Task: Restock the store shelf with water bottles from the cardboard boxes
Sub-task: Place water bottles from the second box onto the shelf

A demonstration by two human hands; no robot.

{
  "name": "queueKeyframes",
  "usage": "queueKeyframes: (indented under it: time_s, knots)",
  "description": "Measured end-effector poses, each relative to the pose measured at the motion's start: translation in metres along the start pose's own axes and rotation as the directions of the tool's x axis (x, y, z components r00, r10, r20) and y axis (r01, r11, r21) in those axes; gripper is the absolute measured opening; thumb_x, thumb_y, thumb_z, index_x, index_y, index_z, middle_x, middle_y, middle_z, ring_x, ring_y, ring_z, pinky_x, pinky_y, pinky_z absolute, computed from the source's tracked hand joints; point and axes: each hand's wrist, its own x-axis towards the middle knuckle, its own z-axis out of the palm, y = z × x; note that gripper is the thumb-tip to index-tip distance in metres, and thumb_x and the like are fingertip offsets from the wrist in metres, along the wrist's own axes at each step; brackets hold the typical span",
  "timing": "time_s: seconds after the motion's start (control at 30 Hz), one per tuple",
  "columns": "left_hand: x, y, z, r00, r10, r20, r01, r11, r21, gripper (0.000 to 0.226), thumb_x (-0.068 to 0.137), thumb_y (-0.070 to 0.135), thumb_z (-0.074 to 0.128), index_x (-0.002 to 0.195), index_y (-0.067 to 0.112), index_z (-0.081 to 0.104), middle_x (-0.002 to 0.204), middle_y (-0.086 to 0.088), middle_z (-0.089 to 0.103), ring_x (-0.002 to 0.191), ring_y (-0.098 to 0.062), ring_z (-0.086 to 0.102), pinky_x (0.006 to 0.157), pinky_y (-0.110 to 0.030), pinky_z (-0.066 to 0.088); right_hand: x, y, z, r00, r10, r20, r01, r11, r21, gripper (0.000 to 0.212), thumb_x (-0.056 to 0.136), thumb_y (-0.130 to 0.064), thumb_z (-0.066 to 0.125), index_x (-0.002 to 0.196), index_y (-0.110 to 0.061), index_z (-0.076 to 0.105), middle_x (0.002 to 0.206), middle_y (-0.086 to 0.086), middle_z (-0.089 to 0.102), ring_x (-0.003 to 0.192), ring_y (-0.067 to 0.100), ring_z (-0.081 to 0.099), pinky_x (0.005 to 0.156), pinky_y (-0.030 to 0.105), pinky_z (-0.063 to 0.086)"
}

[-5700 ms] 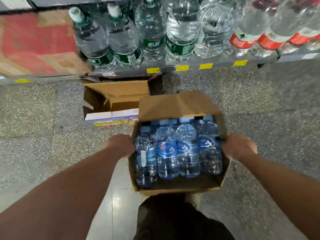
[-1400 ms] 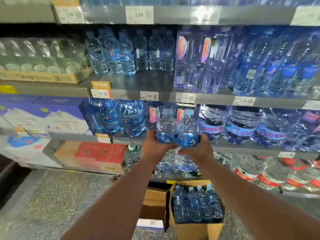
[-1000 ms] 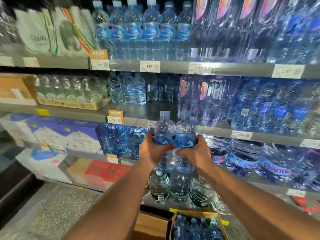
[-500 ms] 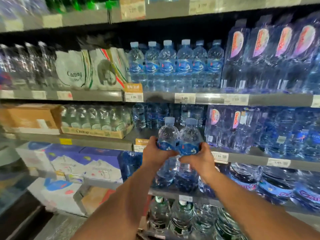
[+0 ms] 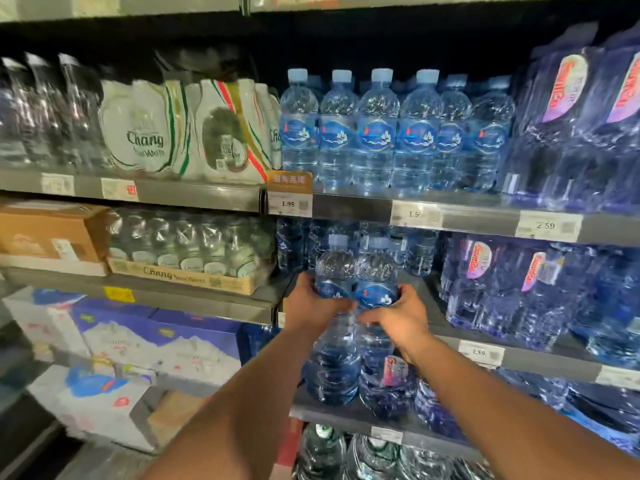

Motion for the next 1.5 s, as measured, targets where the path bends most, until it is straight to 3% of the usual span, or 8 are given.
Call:
queueKeyframes:
  time_s: [0.13,0.37,0.5,0.63,0.87,1.17,1.3,1.5]
  knots:
    - [0.025,0.003,-0.007,0.999,0.005,-0.04,-0.006,1.0,-0.016,0.066,0.05,0.029,0.09,0.103,0.024,0.051,0.095,0.006,0.066,0.076,-0.009,0.064,0.054,-0.022,0.052,0.026,-0.011,0.017,1.0,-0.012,0.013,0.012,0.999,-0.036,0.069,0.052,-0.016,0.092,0.105,-0.015,0.046,0.1,0.001,0.062,0.087,0.02,0.059,0.07,0.028,0.049]
    - [0.075,-0.004,-0.027,0.991,0.058,-0.12,-0.054,0.998,0.039,0.063,0.051,0.035,0.09,0.094,0.028,0.045,0.075,0.021,0.052,0.067,-0.002,0.054,0.064,-0.023,0.043,0.065,-0.022,0.06,0.998,-0.06,0.0,0.06,0.998,-0.02,0.071,0.055,-0.015,0.09,0.11,-0.013,0.045,0.097,0.0,0.058,0.093,0.022,0.057,0.085,0.036,0.05]
    - [0.109,-0.016,-0.038,0.988,0.103,-0.119,-0.095,0.993,0.068,0.064,0.051,0.035,0.09,0.096,0.029,0.045,0.088,0.009,0.059,0.079,-0.014,0.058,0.075,-0.028,0.05,0.081,-0.024,0.088,0.993,-0.093,-0.078,0.092,0.996,-0.013,0.076,0.051,-0.011,0.09,0.112,-0.015,0.045,0.087,-0.004,0.058,0.074,0.015,0.057,0.066,0.029,0.048]
    - [0.137,-0.028,-0.043,0.991,0.104,-0.083,-0.1,0.994,0.044,0.065,0.05,0.033,0.091,0.097,0.027,0.047,0.09,0.007,0.062,0.082,-0.016,0.062,0.075,-0.028,0.051,0.1,-0.022,0.111,0.987,-0.106,-0.123,0.112,0.993,0.042,0.076,0.045,-0.004,0.088,0.107,-0.016,0.046,0.094,0.001,0.062,0.082,0.017,0.06,0.063,0.025,0.046]
    - [0.162,-0.061,-0.044,0.982,0.173,-0.074,-0.169,0.983,0.067,0.067,0.058,0.031,0.089,0.109,0.02,0.047,0.103,-0.002,0.069,0.094,-0.024,0.065,0.08,-0.033,0.053,0.127,-0.003,0.151,0.978,-0.108,-0.181,0.129,0.985,0.11,0.077,0.047,0.0,0.086,0.114,-0.009,0.049,0.106,0.009,0.064,0.095,0.028,0.063,0.084,0.045,0.054]
    - [0.166,-0.08,-0.032,0.954,0.256,-0.156,-0.264,0.964,-0.032,0.066,0.061,0.02,0.083,0.119,0.017,0.053,0.111,-0.003,0.064,0.098,-0.021,0.062,0.081,-0.028,0.049,0.14,0.013,0.171,0.98,-0.115,-0.164,0.157,0.949,0.274,0.078,0.06,0.003,0.084,0.125,-0.009,0.044,0.117,0.008,0.061,0.105,0.027,0.06,0.089,0.045,0.052]
    - [0.161,-0.083,-0.024,0.952,0.252,-0.173,-0.239,0.966,0.095,0.079,0.063,0.019,0.081,0.132,0.013,0.044,0.117,-0.008,0.048,0.097,-0.017,0.046,0.08,-0.023,0.037,0.139,0.009,0.161,0.982,-0.118,-0.147,0.131,0.988,0.082,0.073,0.057,0.0,0.085,0.117,-0.012,0.045,0.111,0.007,0.06,0.102,0.026,0.061,0.088,0.041,0.052]
    - [0.16,-0.092,-0.022,0.96,0.16,-0.23,-0.127,0.98,0.151,0.064,0.065,0.02,0.082,0.117,0.008,0.047,0.117,-0.01,0.05,0.106,-0.029,0.053,0.08,-0.03,0.04,0.137,0.009,0.16,0.986,-0.09,-0.143,0.068,0.986,-0.151,0.067,0.058,-0.013,0.088,0.112,-0.011,0.049,0.108,0.006,0.065,0.097,0.024,0.062,0.084,0.033,0.052]
